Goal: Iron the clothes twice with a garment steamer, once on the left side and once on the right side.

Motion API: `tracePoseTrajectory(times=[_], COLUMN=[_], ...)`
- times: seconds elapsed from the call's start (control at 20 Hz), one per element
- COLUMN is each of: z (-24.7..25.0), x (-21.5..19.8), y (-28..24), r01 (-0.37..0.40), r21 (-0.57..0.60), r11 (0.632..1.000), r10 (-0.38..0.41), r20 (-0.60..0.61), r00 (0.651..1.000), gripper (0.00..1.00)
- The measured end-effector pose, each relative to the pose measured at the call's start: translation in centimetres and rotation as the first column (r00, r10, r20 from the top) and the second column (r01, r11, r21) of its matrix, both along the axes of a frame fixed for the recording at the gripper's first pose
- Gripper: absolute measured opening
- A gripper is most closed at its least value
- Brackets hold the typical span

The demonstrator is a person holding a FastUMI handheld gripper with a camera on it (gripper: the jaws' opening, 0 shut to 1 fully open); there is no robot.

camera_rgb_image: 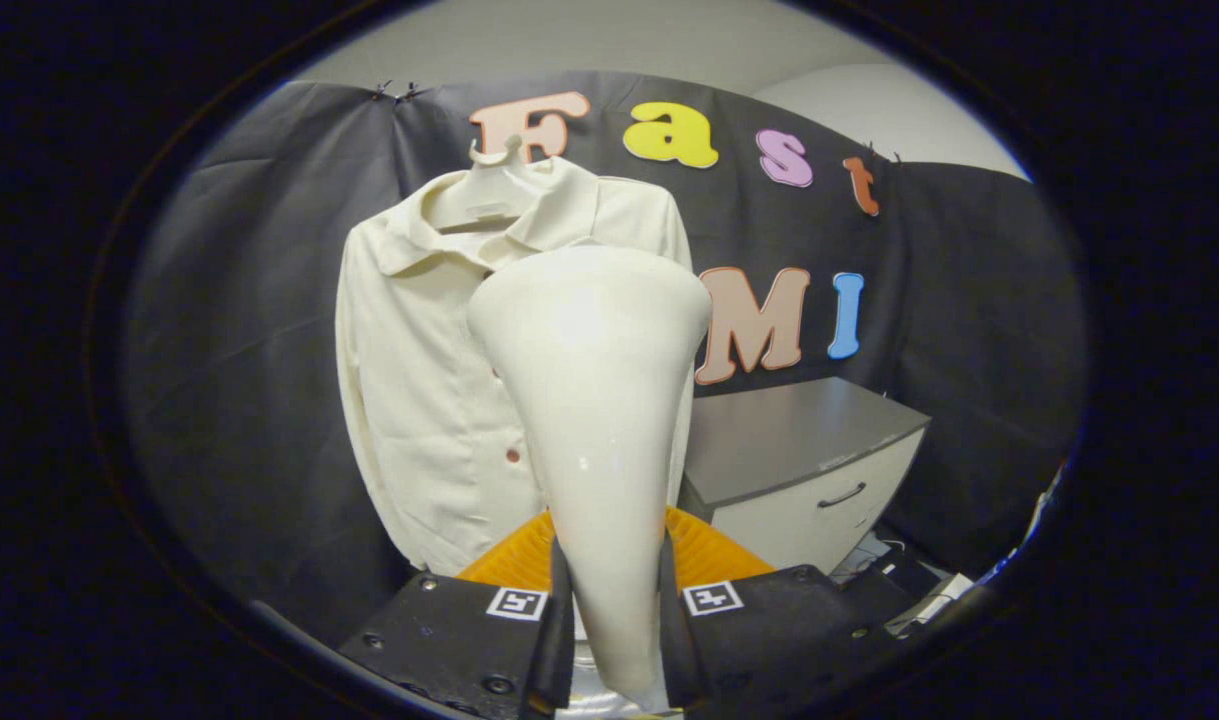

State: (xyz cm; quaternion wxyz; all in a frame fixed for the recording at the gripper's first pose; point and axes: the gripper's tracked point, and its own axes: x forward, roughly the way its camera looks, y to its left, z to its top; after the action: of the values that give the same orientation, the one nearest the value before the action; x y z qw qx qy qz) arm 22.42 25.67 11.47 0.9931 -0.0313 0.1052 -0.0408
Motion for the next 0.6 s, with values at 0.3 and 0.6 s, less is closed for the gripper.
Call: tracePoseTrajectory(times=[0.3, 0.6], z=[2.7, 3.1], x=[7.5, 13.3], y=[-1.8, -2.2], r01=[0.002, -0.025], r21=[-0.044, -0.049], r11=[0.999, 0.998], r10=[-0.001, 0.026], r20=[0.025, 0.021], r00=[1.000, 0.999], gripper=[0.35, 0.35])
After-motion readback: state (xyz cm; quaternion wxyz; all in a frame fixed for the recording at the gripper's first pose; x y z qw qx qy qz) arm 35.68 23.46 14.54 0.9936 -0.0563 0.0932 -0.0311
